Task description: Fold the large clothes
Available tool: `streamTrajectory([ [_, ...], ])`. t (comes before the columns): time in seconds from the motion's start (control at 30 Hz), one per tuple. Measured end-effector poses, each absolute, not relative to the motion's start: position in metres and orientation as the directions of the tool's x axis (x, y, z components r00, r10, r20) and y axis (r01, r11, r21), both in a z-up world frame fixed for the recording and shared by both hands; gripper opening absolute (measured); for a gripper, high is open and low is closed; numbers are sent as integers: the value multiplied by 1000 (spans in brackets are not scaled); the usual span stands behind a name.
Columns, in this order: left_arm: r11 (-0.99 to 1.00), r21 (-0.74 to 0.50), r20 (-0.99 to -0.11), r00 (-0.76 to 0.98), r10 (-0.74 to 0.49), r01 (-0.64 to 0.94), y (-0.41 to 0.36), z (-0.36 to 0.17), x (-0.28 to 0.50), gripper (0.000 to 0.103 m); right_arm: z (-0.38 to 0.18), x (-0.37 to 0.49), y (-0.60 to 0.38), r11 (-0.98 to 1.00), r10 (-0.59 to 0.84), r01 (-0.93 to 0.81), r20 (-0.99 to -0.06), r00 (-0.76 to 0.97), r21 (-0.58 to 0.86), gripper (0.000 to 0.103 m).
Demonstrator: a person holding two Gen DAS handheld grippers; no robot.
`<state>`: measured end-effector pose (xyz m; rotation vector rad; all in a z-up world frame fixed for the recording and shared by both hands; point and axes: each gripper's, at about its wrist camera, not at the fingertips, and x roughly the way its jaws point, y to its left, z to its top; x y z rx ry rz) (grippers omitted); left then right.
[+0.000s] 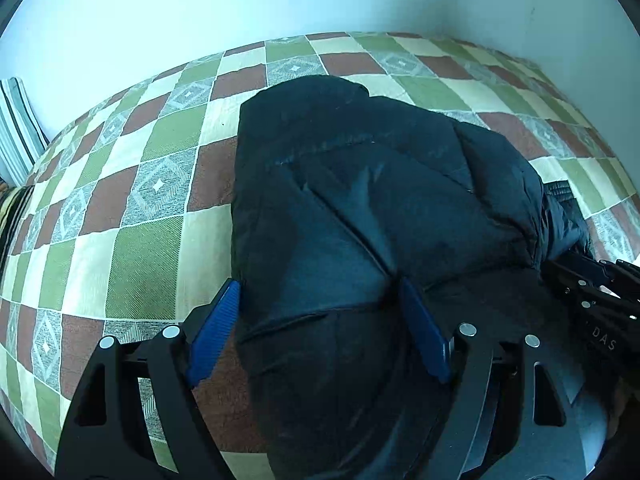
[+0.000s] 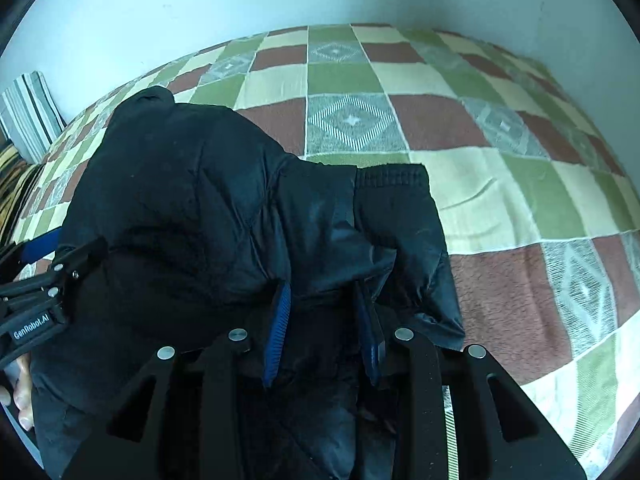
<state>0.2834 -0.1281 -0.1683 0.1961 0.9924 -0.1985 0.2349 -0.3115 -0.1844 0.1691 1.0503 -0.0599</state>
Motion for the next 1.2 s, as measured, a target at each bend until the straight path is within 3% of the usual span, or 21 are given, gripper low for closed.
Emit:
streamTrajectory([
  [0.33,967,66,-841,535,-80,248,-127,-167,284,80,-189,232,-315,979,55,137,-848,527,148,32],
  [0.7,973,1,-782,607,-143,231,-101,-118,215,80,-139,160,-326,968,31,181,-793,609,176,35],
  [1.2,968,-38,-832,529,-169,250,-106,-175,201,81,-197,137,-323,957,42,223,-846,531,188,36],
])
